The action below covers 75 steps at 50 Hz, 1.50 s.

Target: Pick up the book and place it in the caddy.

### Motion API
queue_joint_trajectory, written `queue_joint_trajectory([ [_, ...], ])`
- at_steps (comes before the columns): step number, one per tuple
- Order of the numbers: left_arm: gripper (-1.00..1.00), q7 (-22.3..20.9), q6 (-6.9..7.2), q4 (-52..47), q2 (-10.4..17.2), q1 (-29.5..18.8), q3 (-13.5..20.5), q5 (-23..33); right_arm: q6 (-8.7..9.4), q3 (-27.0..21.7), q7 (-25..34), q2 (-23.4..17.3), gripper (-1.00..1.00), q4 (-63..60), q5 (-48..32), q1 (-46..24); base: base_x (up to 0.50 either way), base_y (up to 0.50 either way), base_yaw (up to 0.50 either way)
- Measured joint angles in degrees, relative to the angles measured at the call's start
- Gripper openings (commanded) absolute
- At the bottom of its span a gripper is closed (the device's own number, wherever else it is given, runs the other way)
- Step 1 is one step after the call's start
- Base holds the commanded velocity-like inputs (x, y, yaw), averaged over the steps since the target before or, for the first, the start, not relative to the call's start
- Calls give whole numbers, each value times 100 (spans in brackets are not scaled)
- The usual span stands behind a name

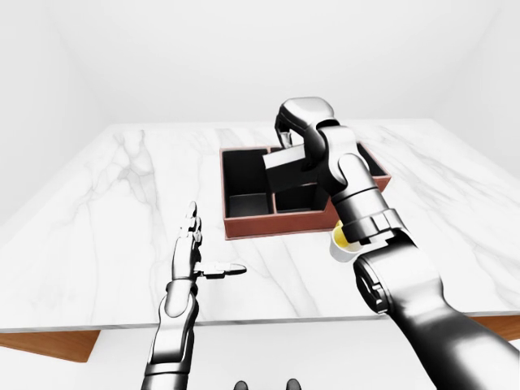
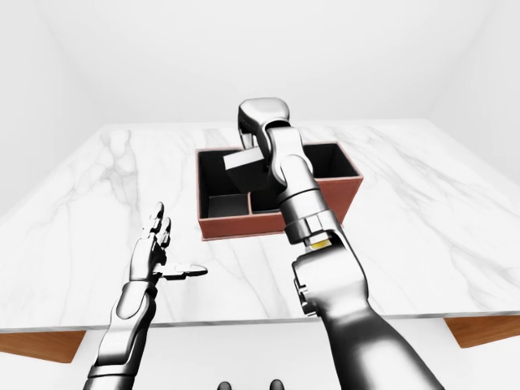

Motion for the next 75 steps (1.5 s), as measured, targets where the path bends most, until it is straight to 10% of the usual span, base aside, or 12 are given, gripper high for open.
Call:
queue_joint_trajectory([
  [75, 100, 3, 3, 10, -4, -4, -1, -18, 0, 172, -1541, 4, -100, 2222, 219, -412, 0, 0, 0],
])
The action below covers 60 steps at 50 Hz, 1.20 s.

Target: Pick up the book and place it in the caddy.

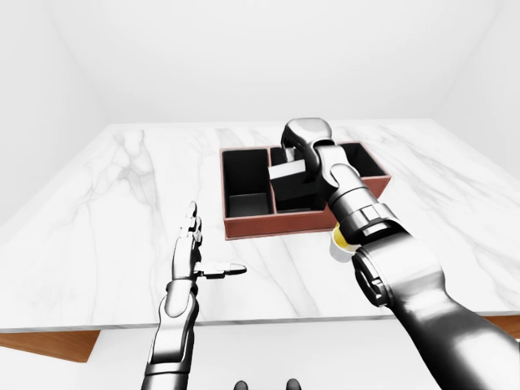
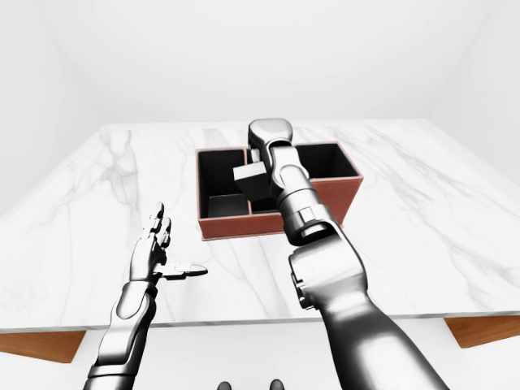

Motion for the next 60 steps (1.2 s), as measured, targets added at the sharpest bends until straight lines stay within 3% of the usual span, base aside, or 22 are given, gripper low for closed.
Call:
queue_joint_trajectory([
  [60, 100, -9, 55, -92, -9, 34, -12, -9, 0, 79, -796, 106, -100, 925, -273, -317, 0, 0, 0],
])
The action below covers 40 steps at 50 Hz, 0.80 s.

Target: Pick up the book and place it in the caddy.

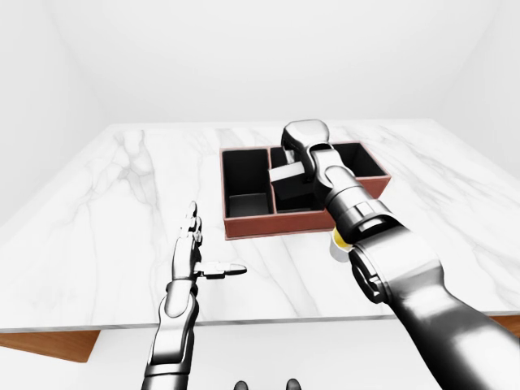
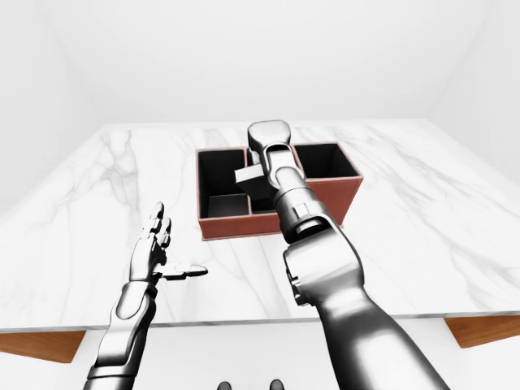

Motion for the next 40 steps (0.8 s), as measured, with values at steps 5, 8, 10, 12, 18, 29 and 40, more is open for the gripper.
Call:
queue_joint_trajectory([
  [5, 100, -1, 10, -12, -2, 3, 0, -4, 0, -8, -55, 9, -100, 39, -17, -2, 0, 0, 0],
  [8, 100, -3, 8, -10, -2, 4, 2, -8, 0, -18, -104, 10, -100, 77, -22, 12, 0, 0, 0],
  [10, 100, -4, 4, -3, -1, 2, 3, -10, 0, -26, -135, 9, -100, 101, -23, 21, 0, 0, 0],
  [12, 100, -5, 2, 0, -1, 2, 3, -12, 0, -29, -163, 8, -100, 123, -25, 29, 0, 0, 0],
  [18, 100, -8, -10, 28, 1, -10, 7, -18, 0, -53, -260, 4, -100, 183, -14, 56, 0, 0, 0],
  [29, 100, -6, -43, 104, 0, -39, 9, -29, 0, -117, -414, -25, -100, 270, 72, 86, 0, 0, 0],
  [40, 100, -1, -47, 135, -1, -55, 7, -43, 0, -157, -539, -32, -100, 343, 163, 67, 0, 0, 0],
])
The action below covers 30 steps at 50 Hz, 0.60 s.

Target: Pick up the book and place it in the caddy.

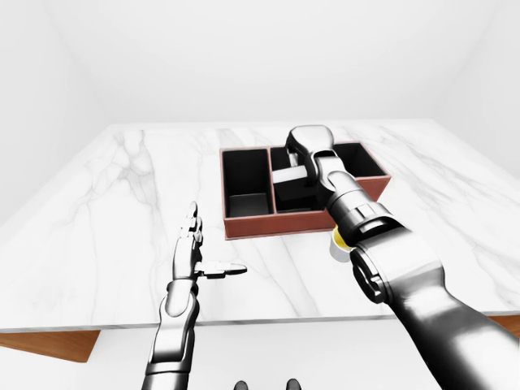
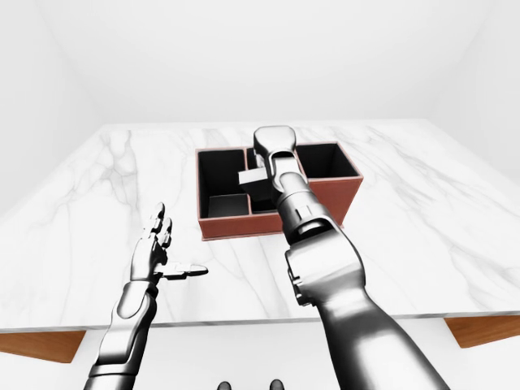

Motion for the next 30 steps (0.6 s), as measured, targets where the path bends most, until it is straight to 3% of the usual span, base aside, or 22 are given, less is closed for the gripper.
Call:
queue_joint_trajectory([
  [30, 100, -14, 61, -116, -5, 45, -11, -25, 0, -12, -64, 70, -100, 114, -9, -127, 0, 0, 0],
])
